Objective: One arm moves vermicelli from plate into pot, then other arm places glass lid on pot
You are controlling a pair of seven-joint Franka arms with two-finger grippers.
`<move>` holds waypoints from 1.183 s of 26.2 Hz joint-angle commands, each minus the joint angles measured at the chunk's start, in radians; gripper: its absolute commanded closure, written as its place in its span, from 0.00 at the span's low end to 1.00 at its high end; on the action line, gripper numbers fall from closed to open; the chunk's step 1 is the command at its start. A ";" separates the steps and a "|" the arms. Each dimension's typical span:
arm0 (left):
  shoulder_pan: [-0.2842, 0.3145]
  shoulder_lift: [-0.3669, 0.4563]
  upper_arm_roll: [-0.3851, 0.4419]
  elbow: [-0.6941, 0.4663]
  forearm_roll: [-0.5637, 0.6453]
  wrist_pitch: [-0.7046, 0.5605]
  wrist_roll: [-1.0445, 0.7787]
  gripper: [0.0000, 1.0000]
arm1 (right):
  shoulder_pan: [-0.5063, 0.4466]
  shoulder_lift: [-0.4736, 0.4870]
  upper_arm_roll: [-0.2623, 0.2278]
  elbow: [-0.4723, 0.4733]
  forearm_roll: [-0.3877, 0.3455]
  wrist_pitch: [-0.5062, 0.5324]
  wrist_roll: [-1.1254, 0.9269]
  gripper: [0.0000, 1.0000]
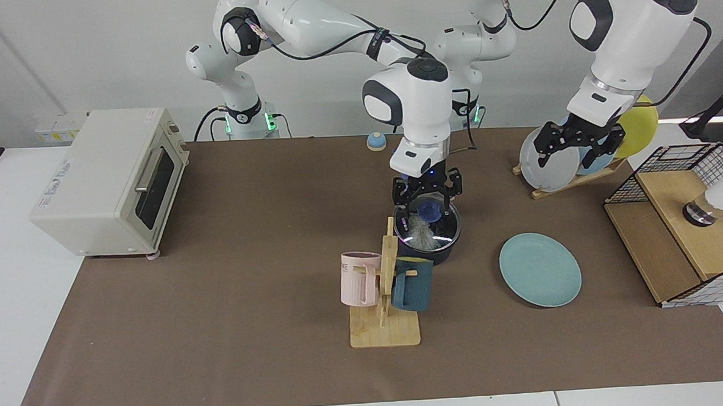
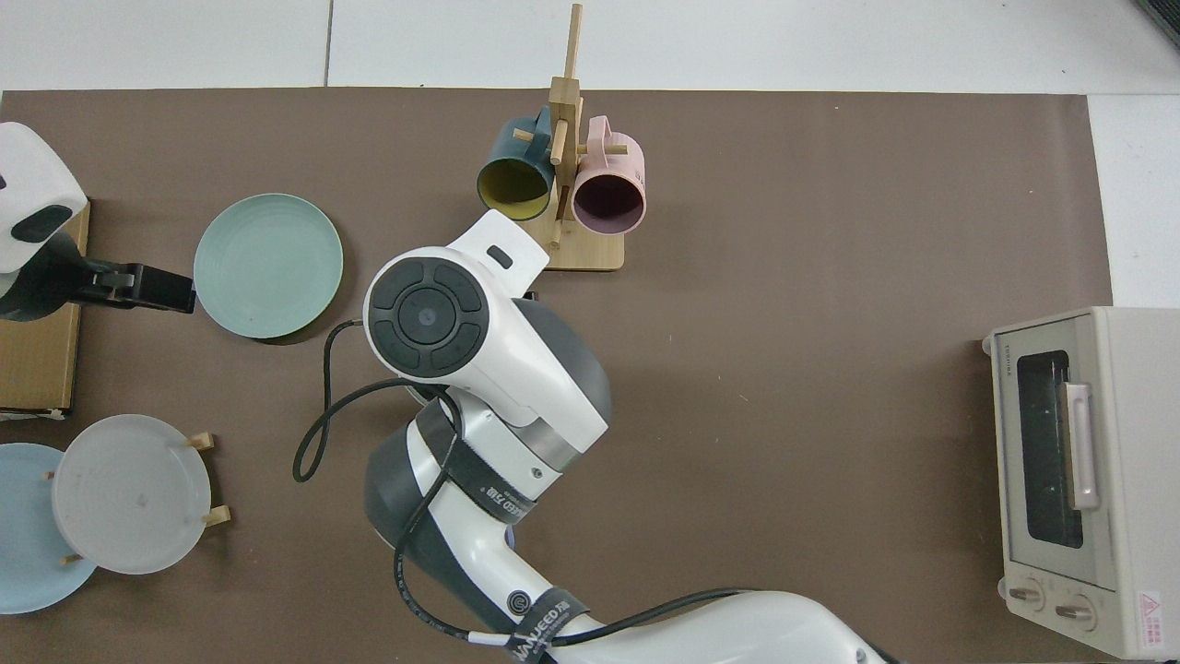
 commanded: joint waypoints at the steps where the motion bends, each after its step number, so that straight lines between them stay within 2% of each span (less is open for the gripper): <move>1: 0.011 -0.011 -0.006 -0.004 -0.005 0.002 0.006 0.00 | -0.044 -0.097 0.003 -0.036 0.011 -0.052 0.000 0.00; 7: 0.011 -0.011 -0.006 -0.004 -0.005 0.000 0.006 0.00 | -0.161 -0.209 0.008 -0.043 0.010 -0.210 -0.020 0.00; 12: 0.011 -0.011 -0.006 -0.004 -0.005 0.000 0.006 0.00 | -0.255 -0.313 0.006 -0.146 -0.007 -0.279 -0.078 0.00; 21: 0.011 -0.013 -0.006 -0.004 -0.005 0.000 0.006 0.00 | -0.437 -0.487 0.005 -0.393 -0.012 -0.255 -0.281 0.00; 28: 0.011 -0.011 -0.006 -0.004 -0.005 0.000 0.006 0.00 | -0.514 -0.603 0.005 -0.606 -0.015 -0.131 -0.310 0.00; 31: 0.011 -0.011 -0.006 -0.004 -0.005 0.000 0.006 0.00 | -0.549 -0.628 0.005 -0.651 -0.029 -0.108 -0.313 0.00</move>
